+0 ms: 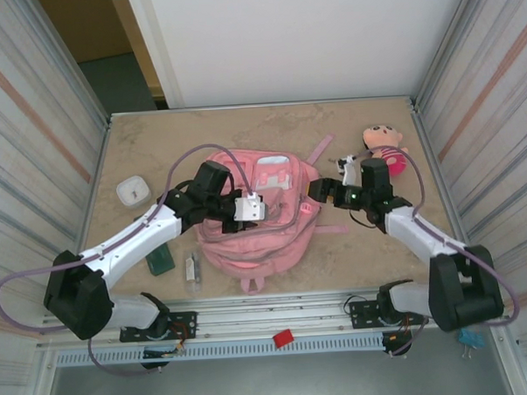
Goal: Pack the student bag
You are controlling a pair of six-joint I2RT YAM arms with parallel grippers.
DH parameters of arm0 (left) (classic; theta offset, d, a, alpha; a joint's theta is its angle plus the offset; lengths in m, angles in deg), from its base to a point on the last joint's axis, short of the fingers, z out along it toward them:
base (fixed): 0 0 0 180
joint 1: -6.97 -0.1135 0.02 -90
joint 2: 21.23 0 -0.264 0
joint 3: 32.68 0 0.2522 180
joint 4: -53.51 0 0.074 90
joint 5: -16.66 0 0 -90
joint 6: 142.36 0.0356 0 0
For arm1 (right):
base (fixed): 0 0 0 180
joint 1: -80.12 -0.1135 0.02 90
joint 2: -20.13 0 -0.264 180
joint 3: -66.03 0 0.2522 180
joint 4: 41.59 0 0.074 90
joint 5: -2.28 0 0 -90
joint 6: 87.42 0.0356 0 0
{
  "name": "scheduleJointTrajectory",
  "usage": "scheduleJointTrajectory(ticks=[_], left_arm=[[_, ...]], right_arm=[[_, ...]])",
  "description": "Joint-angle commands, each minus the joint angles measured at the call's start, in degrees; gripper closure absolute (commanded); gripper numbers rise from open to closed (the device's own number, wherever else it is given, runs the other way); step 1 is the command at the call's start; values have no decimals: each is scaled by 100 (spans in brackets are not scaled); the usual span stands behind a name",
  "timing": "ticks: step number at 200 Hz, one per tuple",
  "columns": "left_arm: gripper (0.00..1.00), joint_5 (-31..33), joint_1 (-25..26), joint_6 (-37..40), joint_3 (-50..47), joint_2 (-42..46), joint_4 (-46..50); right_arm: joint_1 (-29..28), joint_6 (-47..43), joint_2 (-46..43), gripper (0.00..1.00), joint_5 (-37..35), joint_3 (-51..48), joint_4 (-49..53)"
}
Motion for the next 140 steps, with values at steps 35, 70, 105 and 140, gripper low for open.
scheduleJointTrajectory(ticks=[35,70,105,140], left_arm=[[95,-765,-93,325,78,412,-252],[94,-856,-213,207,16,486,-487],[94,-923,-335,130,-46,541,-664],[94,-831,-365,112,-98,552,-753]], right_arm=[[-20,-714,1372,17,1303,778,-509],[-154,-971,1855,20,1597,968,-124],[-232,-1326,1801,22,1699,957,386],[-267,-1450,1447,32,1894,890,765]])
